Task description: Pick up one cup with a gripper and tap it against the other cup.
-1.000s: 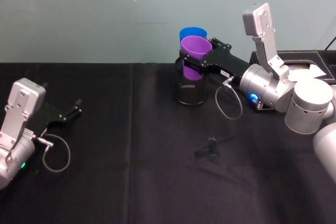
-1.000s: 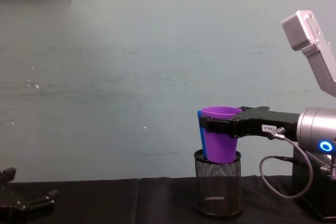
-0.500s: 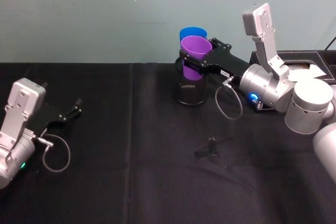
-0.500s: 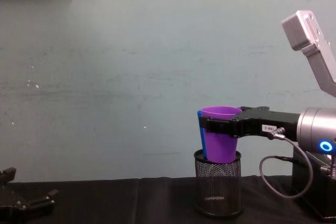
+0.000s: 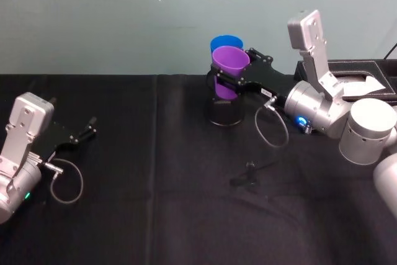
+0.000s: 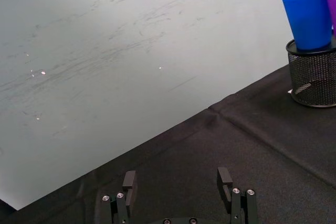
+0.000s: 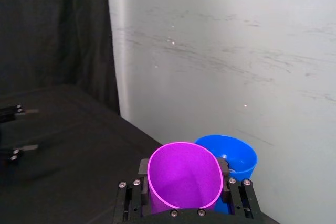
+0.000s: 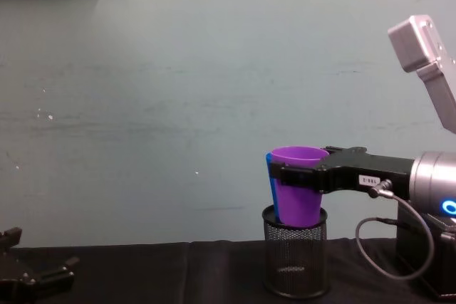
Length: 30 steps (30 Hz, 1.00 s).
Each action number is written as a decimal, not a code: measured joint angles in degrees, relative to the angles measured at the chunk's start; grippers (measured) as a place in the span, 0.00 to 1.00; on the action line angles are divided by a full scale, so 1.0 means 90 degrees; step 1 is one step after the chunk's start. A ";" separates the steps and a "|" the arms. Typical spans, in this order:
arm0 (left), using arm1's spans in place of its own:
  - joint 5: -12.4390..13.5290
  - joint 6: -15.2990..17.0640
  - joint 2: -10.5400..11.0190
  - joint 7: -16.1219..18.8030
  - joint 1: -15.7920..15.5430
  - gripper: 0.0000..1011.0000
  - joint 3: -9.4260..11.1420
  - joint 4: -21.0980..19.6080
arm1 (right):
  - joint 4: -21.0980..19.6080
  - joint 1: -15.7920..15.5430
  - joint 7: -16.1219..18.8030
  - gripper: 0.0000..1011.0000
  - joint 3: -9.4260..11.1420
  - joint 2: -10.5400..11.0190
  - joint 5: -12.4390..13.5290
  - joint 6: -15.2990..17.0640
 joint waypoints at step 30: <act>0.0000 0.0000 0.0000 0.0000 0.0000 0.99 0.0000 0.0000 | -0.1952 -0.2008 0.0296 0.73 0.0045 0.0999 0.0413 -0.0684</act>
